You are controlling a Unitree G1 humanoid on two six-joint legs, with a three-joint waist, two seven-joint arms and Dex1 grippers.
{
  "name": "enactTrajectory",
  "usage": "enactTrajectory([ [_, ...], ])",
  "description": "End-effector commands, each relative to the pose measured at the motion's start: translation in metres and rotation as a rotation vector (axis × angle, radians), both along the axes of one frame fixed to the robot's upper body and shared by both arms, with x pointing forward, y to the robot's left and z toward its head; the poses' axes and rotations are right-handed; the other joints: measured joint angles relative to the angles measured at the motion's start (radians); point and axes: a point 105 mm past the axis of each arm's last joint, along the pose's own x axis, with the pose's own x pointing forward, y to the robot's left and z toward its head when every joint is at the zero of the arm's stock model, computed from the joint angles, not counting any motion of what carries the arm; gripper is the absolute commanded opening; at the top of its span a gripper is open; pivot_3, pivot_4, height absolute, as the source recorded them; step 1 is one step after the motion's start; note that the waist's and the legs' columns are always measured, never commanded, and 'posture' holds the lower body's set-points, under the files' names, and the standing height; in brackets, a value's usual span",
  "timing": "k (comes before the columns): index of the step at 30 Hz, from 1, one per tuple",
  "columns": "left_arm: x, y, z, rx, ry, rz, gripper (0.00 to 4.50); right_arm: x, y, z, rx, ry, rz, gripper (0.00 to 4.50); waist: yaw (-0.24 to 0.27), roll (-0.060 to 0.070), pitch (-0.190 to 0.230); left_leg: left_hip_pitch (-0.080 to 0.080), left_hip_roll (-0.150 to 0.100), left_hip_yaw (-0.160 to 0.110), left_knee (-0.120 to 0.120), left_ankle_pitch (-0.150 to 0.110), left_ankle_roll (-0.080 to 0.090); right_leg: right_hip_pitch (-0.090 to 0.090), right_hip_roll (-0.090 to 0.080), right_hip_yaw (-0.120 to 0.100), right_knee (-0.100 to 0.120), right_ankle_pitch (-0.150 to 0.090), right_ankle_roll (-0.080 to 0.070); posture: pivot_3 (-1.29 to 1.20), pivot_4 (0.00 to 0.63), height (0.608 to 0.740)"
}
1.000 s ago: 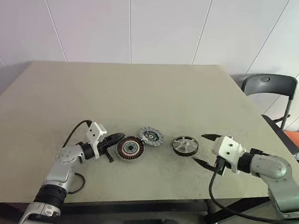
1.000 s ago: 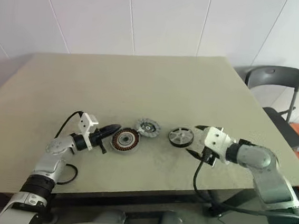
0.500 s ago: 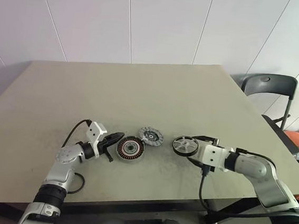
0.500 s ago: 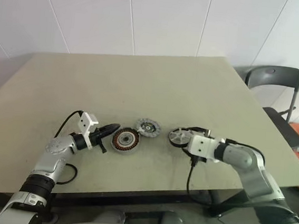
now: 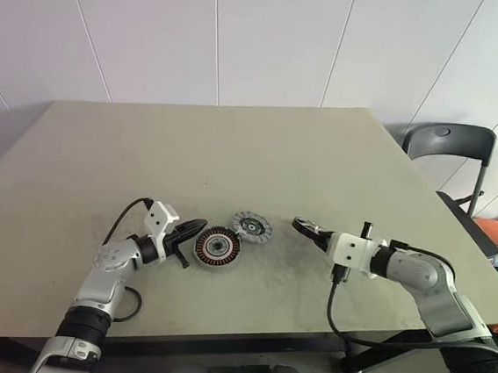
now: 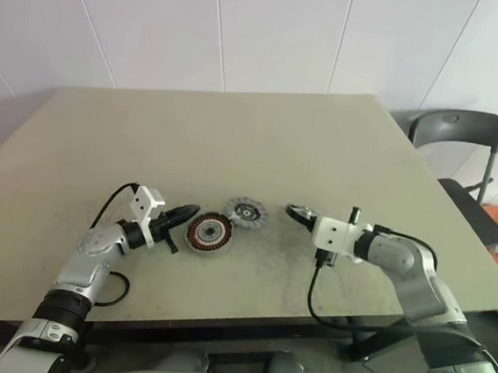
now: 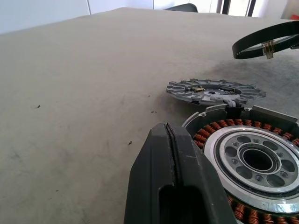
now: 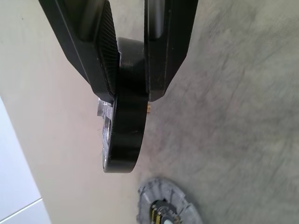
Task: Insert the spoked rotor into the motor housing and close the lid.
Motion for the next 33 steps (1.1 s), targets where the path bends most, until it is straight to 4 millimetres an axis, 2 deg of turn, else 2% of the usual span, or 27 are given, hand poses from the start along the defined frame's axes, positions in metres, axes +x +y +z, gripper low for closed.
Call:
enactTrajectory([
  [1, 0.006, 0.006, 0.014, 0.002, -0.061, 0.014, 0.0, 0.01, 0.017, 0.041, 0.116, -0.146, 0.025, 0.42, 0.0, 0.0, 0.0, 0.0, 0.0, 0.0, 0.0, 0.0, 0.0, 0.0, 0.0, 0.0, 0.0, 0.0, 0.0, 0.0, 0.0, 0.74],
  [4, 0.007, 0.013, 0.015, 0.006, -0.061, 0.026, 0.0, 0.013, 0.032, 0.05, 0.142, -0.206, 0.056, 0.42, -0.001, 0.0, 0.0, 0.0, 0.0, 0.0, 0.0, 0.0, 0.0, 0.0, 0.0, 0.0, 0.0, 0.001, -0.001, 0.0, 0.0, 0.74],
  [7, 0.009, 0.018, 0.016, 0.019, -0.063, 0.035, 0.0, 0.013, 0.056, 0.044, 0.096, -0.244, 0.156, 0.42, -0.001, 0.0, 0.0, 0.0, 0.0, 0.0, 0.0, 0.0, 0.0, 0.0, 0.0, 0.0, 0.0, 0.0, -0.001, 0.0, 0.0, 0.74],
  [12, 0.014, 0.019, 0.026, 0.027, -0.088, 0.033, 0.0, 0.016, 0.096, 0.036, 0.164, -0.155, 0.249, 0.42, -0.002, 0.0, 0.0, 0.0, 0.001, 0.0, 0.0, 0.0, 0.0, -0.001, 0.001, 0.0, 0.0, 0.001, -0.001, 0.0, 0.0, 0.74],
  [17, 0.011, 0.014, 0.034, 0.025, -0.107, 0.012, 0.0, 0.009, 0.129, 0.022, 0.154, -0.089, 0.383, 0.42, -0.002, 0.0, 0.0, 0.0, 0.001, -0.001, 0.0, 0.0, 0.0, -0.002, 0.001, 0.001, 0.0, 0.002, -0.002, 0.0, 0.0, 0.74],
  [20, 0.005, 0.014, 0.037, 0.02, -0.102, -0.004, 0.0, 0.002, 0.136, 0.017, 0.153, -0.038, 0.44, 0.42, -0.003, 0.0, 0.0, -0.001, 0.001, -0.001, -0.001, 0.0, 0.0, -0.003, 0.001, 0.001, 0.001, 0.002, -0.002, 0.0, 0.0, 0.74],
  [25, 0.003, 0.025, 0.038, 0.049, -0.086, 0.02, 0.0, -0.013, 0.146, 0.013, 0.117, -0.025, 0.572, 0.42, -0.006, 0.0, 0.0, 0.0, 0.001, -0.001, -0.001, 0.0, 0.0, -0.003, 0.002, 0.001, 0.001, 0.002, -0.002, 0.0, 0.0, 0.74],
  [33, 0.002, 0.019, 0.049, 0.048, -0.094, 0.023, 0.0, -0.016, 0.163, 0.019, 0.155, -0.089, 0.648, 0.42, -0.009, 0.0, 0.0, 0.001, 0.003, -0.001, -0.001, 0.0, 0.0, -0.003, 0.006, 0.001, 0.001, 0.004, -0.006, 0.0, 0.0, 0.74],
])
